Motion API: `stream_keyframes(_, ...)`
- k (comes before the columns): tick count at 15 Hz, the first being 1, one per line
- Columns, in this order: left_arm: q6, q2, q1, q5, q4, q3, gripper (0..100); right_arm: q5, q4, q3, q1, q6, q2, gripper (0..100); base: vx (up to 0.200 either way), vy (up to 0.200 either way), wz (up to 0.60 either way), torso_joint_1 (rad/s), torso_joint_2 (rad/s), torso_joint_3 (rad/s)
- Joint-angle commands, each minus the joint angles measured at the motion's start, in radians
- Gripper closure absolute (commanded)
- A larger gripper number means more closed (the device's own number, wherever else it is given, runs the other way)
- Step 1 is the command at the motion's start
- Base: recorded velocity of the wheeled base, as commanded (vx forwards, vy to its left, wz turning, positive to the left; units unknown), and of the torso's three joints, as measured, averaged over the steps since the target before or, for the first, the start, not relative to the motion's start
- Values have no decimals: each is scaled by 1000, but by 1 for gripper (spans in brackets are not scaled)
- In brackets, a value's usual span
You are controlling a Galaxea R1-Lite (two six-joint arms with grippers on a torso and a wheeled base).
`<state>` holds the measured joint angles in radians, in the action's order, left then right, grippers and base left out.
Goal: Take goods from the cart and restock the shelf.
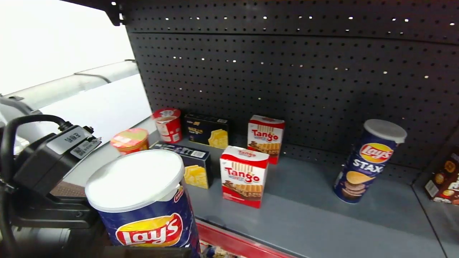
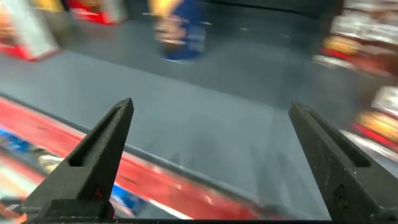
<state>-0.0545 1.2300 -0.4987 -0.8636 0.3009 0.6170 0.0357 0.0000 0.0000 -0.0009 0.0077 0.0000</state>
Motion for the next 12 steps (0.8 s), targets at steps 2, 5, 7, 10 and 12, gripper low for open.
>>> stream_keyframes(2,-1,8,-12,-2,0,4,100,1,0,-2,-1,0,0,0,0,0,-600,2,2,0)
stream_keyframes(5,1,17,-11,2,0,4,100,0,0,0,-1,0,0,0,0,0,-400,0,2,3)
stream_keyframes(7,1,20,-7,2,0,12,100,0,0,0,-1,0,0,0,0,0,0,0,0,0)
stream_keyframes(10,1,20,-4,3,0,9,100,0,0,0,-1,0,0,0,0,0,0,0,0,0)
stream_keyframes(12,1,20,-4,3,0,4,100,1,0,0,-1,0,0,0,0,0,-600,5,2,-2)
